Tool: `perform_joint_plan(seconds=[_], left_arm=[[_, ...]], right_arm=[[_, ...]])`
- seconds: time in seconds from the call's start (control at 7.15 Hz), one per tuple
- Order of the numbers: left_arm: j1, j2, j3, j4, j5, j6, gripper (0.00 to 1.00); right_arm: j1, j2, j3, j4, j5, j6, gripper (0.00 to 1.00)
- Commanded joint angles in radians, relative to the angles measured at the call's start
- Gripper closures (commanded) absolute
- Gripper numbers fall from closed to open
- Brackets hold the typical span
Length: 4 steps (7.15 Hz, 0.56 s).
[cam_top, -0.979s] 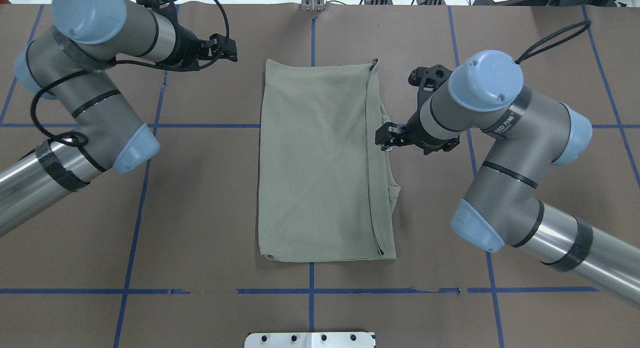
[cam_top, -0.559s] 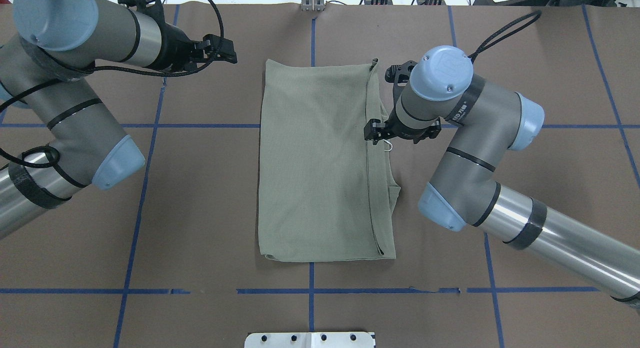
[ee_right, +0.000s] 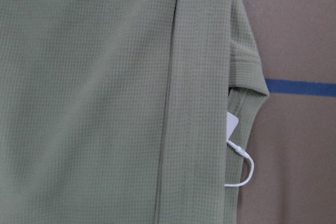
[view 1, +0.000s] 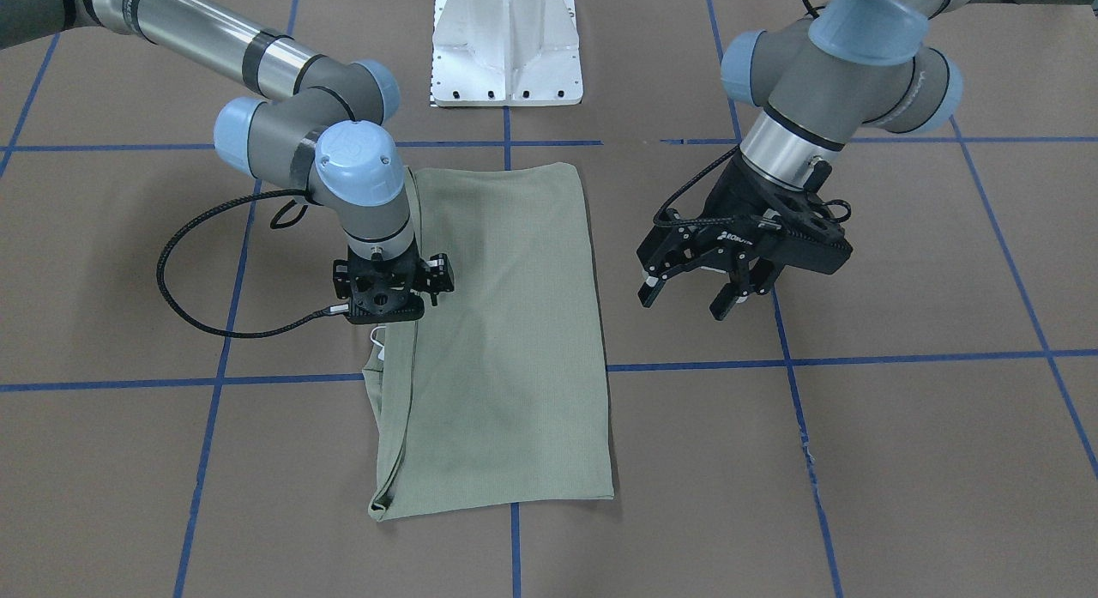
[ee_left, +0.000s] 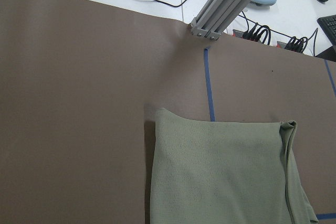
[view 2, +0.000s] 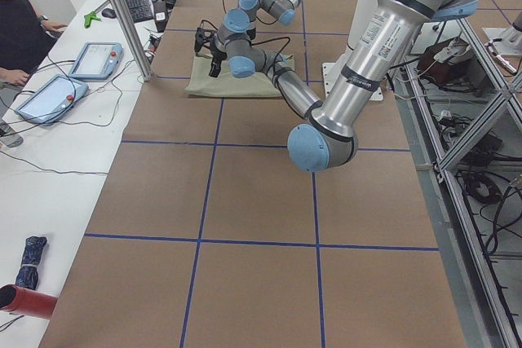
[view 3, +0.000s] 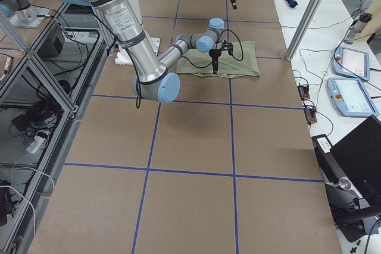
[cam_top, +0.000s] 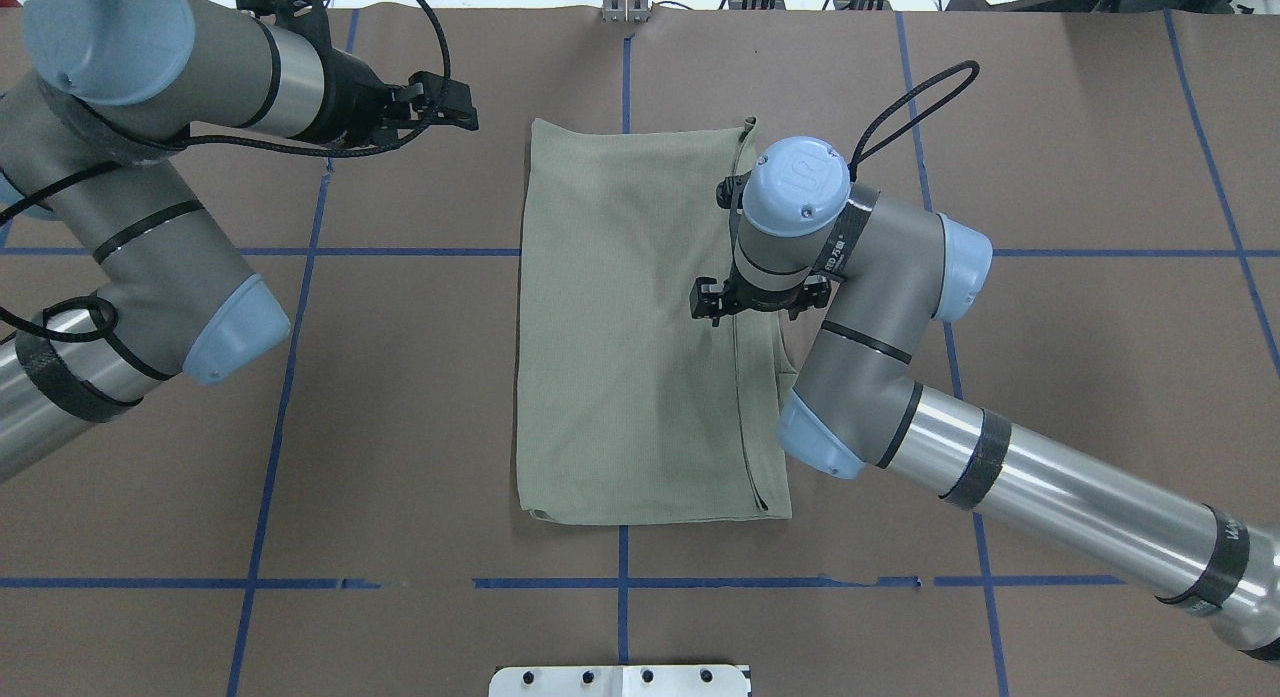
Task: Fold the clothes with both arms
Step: 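Move the right gripper to the shirt's side edge near the collar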
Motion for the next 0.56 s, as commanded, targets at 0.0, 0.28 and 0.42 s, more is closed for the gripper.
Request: perform_joint_plan(seconds=[0.0,0.28,0.42], left_arm=[[0.000,0.000,0.000,-0.004,-0.003,0.000,0.00],[0.000,0.001,0.000,-0.003,-0.017,-0.002,0.00],[0.000,0.001,0.001,-0.003,-0.017,-0.002,0.00]], right_arm=[[-0.007,0.004,-0.016,-0.003,0.001,0.001,0.00],[-0.009,0.012,-0.019,-0.067,0.003,0.001,0.00],[-0.009,0.015,-0.019,-0.096,0.003,0.001,0.00]])
